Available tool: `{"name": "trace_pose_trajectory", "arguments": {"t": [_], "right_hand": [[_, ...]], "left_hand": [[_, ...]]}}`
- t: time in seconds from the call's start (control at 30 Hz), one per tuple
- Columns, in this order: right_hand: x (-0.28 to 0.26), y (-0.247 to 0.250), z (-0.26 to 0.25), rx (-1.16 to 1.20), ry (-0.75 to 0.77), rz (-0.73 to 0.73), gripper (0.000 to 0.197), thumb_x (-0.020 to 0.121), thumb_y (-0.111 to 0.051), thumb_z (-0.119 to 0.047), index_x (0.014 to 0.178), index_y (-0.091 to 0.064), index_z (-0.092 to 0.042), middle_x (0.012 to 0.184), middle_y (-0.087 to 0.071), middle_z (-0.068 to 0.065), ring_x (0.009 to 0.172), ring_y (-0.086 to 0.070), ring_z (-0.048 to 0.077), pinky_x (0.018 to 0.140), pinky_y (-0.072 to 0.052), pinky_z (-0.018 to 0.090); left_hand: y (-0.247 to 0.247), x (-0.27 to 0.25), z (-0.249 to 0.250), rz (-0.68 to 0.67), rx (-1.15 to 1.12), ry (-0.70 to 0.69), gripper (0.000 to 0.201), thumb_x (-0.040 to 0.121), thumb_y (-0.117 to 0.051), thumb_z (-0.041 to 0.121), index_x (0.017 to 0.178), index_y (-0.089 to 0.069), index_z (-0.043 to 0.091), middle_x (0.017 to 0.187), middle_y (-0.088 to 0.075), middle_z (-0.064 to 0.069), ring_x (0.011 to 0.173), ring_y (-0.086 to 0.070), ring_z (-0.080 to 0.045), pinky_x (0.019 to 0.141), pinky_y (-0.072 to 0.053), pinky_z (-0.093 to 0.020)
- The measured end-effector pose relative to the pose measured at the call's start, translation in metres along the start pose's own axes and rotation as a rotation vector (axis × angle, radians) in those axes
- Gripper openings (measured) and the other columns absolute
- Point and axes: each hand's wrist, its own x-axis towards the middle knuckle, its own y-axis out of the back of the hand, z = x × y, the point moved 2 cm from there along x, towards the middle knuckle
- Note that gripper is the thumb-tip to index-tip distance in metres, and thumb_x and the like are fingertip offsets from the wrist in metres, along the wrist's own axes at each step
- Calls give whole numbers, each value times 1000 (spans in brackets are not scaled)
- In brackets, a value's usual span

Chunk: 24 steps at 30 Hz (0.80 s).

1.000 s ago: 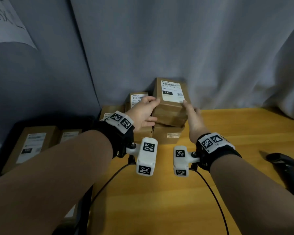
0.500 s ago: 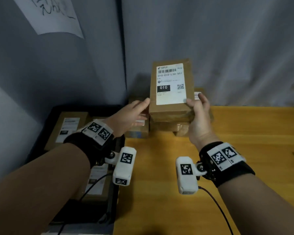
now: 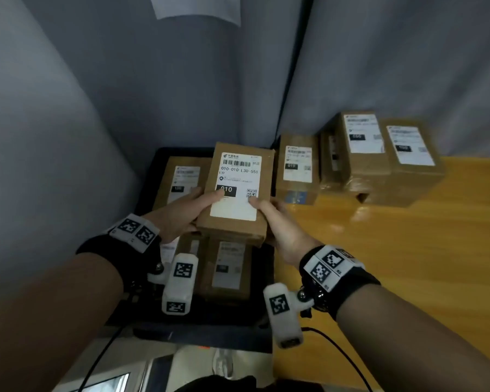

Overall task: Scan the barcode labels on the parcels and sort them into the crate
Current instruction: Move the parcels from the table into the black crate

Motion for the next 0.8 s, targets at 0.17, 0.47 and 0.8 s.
{"name": "trace_pose_trajectory", "arguments": {"t": [0.17, 0.47, 0.8], "right_hand": [[23, -34, 49, -95, -141, 93, 92, 75, -73, -56, 146, -24, -23, 125, -54, 1, 105, -57, 21, 96, -49, 40], [47, -64, 109, -74, -313, 106, 84, 82, -72, -43, 145, -23, -18, 134, -53, 7, 106, -55, 25, 88, -46, 40], [48, -60, 131, -167, -350, 173, 77, 82, -69, -30, 140, -20, -22, 119, -48, 6, 92, -52, 23, 70, -47, 33]], "left_hand": [[40, -3, -57, 137, 321, -14, 47, 95, -36, 58, 128, -55, 31, 130, -58, 7, 120, -53, -13, 102, -40, -33], [80, 16, -138, -6, 898, 232, 59, 94, -56, 31, 145, -34, 13, 151, -32, -14, 134, -38, -31, 108, -35, -34], [87, 34, -150, 72, 938, 209, 56, 92, -57, 24, 144, -38, 14, 150, -25, -17, 133, -37, -32, 107, -33, -29]]}}
